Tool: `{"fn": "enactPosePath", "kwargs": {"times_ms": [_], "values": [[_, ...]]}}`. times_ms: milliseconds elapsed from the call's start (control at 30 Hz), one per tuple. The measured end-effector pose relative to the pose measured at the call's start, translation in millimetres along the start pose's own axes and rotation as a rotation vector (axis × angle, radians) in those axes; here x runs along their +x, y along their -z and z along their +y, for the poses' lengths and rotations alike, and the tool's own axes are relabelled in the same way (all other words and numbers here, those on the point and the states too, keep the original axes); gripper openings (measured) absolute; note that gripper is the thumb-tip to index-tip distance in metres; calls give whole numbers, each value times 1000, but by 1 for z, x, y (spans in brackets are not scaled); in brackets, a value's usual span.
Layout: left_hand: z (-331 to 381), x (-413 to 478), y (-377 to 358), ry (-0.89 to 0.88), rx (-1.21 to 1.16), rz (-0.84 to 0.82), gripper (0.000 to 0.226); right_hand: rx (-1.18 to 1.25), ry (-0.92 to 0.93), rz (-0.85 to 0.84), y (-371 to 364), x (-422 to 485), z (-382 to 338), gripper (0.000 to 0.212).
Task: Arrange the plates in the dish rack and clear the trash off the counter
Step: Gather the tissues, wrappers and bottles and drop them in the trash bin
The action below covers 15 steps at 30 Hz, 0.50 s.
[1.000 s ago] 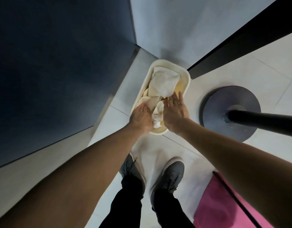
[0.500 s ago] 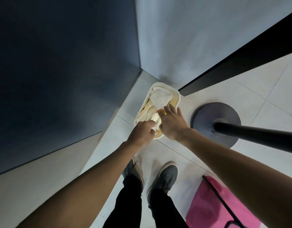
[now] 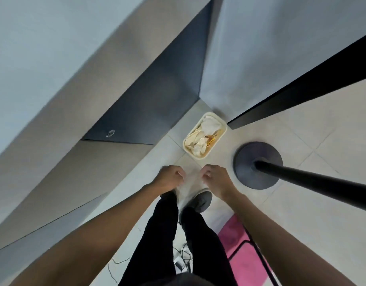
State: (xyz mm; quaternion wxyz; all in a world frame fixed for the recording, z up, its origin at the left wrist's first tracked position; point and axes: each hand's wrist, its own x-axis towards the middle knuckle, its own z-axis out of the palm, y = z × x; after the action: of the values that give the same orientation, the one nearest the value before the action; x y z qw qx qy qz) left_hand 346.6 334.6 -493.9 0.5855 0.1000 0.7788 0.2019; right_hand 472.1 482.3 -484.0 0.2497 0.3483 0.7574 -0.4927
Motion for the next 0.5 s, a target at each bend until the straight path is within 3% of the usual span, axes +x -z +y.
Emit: {"fn": "enactPosePath", "kwargs": {"times_ms": [100,167,233,367,500], "values": [[-2,-53,-1,62,-31,10,17,130,-98,-34,1,-49,-10,21],[-3,-92,-2,64,44,8,21,128,-101,-42,1,-82,-23,15],[-2,-129,-8,55,-33,-2,23,178,-75,-57,-4,-115,-35,15],[11,-175,-7,-75,-216,150,23,137,136,-82,15,-133,-72,30],[18,-218,14,-168,-346,349,27,110,307,-66,46,-143,-130,27]]}}
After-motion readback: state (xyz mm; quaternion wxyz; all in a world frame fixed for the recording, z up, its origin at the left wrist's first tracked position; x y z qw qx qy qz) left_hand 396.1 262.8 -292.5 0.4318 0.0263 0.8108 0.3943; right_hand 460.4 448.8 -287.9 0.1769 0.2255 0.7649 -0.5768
